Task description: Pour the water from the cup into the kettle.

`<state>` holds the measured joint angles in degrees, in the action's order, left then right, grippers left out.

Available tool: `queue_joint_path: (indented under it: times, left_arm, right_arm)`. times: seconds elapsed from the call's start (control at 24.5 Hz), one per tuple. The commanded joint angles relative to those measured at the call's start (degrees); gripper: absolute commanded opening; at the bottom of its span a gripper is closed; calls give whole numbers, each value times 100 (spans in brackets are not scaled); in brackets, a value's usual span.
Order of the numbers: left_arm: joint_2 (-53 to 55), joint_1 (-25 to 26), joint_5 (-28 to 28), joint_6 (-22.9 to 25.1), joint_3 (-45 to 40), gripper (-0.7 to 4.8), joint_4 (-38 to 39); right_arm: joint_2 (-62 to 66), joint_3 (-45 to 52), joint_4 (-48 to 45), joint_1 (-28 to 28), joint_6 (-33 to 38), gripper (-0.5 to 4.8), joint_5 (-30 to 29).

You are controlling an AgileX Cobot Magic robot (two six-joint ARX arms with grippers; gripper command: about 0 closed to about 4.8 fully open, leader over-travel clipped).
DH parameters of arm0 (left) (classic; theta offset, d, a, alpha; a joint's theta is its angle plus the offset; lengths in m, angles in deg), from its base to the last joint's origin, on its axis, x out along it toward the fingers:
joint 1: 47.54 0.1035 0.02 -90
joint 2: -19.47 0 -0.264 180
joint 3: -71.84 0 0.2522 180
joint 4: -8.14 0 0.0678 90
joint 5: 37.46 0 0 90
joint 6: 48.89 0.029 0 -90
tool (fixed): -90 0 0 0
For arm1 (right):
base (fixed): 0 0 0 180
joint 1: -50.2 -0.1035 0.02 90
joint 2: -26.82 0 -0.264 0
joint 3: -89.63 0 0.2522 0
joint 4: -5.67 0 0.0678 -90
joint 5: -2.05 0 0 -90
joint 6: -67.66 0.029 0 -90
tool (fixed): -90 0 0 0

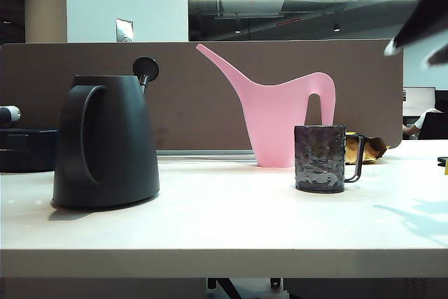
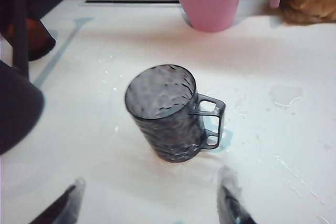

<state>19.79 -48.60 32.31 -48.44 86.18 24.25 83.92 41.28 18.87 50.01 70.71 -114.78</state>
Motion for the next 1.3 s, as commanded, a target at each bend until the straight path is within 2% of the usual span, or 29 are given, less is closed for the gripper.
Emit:
queue_joint_path:
  times: [0.04,0.37,0.53,0.65,1.1,1.3]
  left_arm:
    - [4,-4,-72,15,11,-5,-72]
    - [4,-4,-59,17,11,-5,-74]
    - [4,-4,-61,15,11,-5,-72]
    - [4,-4,-61,15,11,-5,-74]
    - [4,-4,-61,15,11,-5,-74]
    - [4,-4,-59,15,11,-5,-74]
  right_arm:
    - [625,-20,-723,-37,-13,338,-9]
    - [2409,-22,-1956,-39,-9,337,-9]
    - [3244,-26,-2966,-39,-7,334,9]
    - [3536,-37,-3320,-39,0,333,66]
    - [4199,-568,-3399,-42,33,332,131]
    - [4352,-741,-3405,-44,33,313,164]
